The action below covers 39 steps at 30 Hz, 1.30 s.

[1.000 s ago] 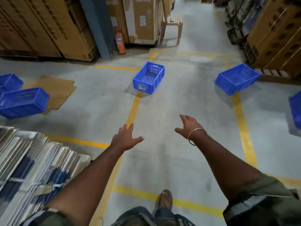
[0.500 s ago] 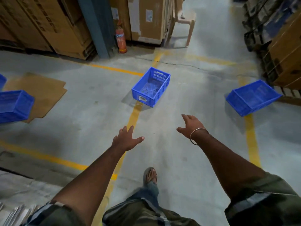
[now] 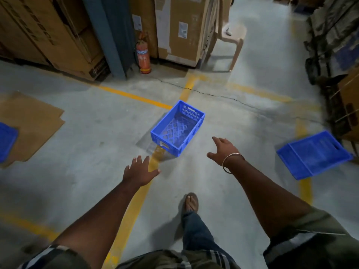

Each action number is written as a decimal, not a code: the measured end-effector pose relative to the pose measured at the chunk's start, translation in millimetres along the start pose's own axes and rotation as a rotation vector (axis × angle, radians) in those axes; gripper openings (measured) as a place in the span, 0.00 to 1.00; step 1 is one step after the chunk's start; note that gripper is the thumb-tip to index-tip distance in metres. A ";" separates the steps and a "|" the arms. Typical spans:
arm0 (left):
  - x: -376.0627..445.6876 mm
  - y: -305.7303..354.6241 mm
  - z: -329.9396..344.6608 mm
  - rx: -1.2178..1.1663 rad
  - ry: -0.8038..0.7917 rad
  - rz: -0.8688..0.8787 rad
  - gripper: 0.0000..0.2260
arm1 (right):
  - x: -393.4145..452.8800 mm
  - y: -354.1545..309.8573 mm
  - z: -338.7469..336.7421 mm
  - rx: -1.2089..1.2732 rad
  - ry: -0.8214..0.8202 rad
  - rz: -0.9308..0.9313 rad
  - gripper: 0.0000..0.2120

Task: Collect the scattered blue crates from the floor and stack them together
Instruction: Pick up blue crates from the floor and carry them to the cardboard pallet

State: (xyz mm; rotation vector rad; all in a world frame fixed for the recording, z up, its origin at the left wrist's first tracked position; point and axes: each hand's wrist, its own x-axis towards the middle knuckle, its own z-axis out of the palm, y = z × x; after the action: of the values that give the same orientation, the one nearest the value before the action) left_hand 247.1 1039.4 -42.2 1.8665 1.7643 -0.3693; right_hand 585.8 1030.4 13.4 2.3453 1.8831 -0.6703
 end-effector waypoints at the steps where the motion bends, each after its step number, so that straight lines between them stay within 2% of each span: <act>1: 17.4 3.2 -1.3 0.003 -0.020 -0.025 0.42 | 25.9 3.2 -5.7 0.003 -0.012 -0.012 0.40; 6: 92.8 27.2 -16.2 -0.069 -0.100 -0.153 0.41 | 147.9 10.3 -37.0 -0.061 -0.118 -0.035 0.40; 12: 176.9 40.9 -44.9 -0.196 -0.099 -0.232 0.40 | 270.4 -18.6 -60.3 -0.103 -0.198 -0.162 0.38; 19: 277.8 48.1 -52.1 -0.117 -0.176 -0.262 0.34 | 400.2 -39.1 -58.3 -0.119 -0.290 -0.216 0.33; 24: 331.1 70.3 -71.1 -0.136 -0.208 -0.289 0.32 | 476.3 -29.5 -58.9 -0.062 -0.360 -0.199 0.37; 26: 345.6 83.6 -74.1 -0.175 -0.215 -0.310 0.35 | 507.8 -20.6 -58.3 -0.077 -0.382 -0.202 0.38; 28: 362.5 96.1 -72.4 -0.223 -0.209 -0.359 0.41 | 545.3 -11.8 -55.1 -0.104 -0.417 -0.213 0.40; 32: 409.9 117.9 -56.5 -0.309 -0.195 -0.475 0.34 | 628.0 1.9 -30.1 -0.157 -0.493 -0.258 0.42; 39: 487.9 148.8 22.0 -0.416 -0.189 -0.620 0.35 | 746.2 42.7 42.7 -0.269 -0.516 -0.384 0.41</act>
State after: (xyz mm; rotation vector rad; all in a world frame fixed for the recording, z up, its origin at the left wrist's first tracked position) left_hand 447.9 1434.0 -296.2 0.9487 2.0629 -0.3512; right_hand 732.4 1690.1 -308.9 1.4796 2.0181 -0.8800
